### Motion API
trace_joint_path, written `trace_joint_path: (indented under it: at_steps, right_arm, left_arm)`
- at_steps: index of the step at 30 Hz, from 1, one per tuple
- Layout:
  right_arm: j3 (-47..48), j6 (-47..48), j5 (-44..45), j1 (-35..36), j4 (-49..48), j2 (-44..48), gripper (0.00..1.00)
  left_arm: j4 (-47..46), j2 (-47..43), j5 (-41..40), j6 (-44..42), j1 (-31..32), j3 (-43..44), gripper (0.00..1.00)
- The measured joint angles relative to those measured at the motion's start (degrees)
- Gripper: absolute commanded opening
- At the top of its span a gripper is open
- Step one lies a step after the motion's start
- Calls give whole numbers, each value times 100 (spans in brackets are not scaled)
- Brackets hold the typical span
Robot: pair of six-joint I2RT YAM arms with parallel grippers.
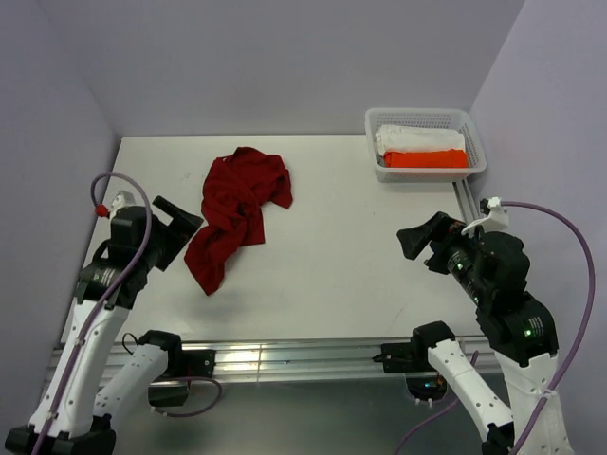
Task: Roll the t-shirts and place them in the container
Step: Flatten the tshirt
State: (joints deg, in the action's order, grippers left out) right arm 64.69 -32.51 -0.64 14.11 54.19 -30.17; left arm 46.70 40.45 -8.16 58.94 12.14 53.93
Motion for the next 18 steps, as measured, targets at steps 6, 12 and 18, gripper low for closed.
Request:
trace_joint_path:
  at_steps: [6,12,18]
  right_arm:
    - [-251,2,66,0,-13,-162,100]
    - [-448,-33,61,0,-168,-603,100]
    - [-743,-133,-96,0,-361,-592,100]
  left_arm:
    - [-114,1191,481,-177,0,2,95]
    - [-339,2361,590,-492,0,-155,87]
    - [-804,3558,704,-737,13,-229,84]
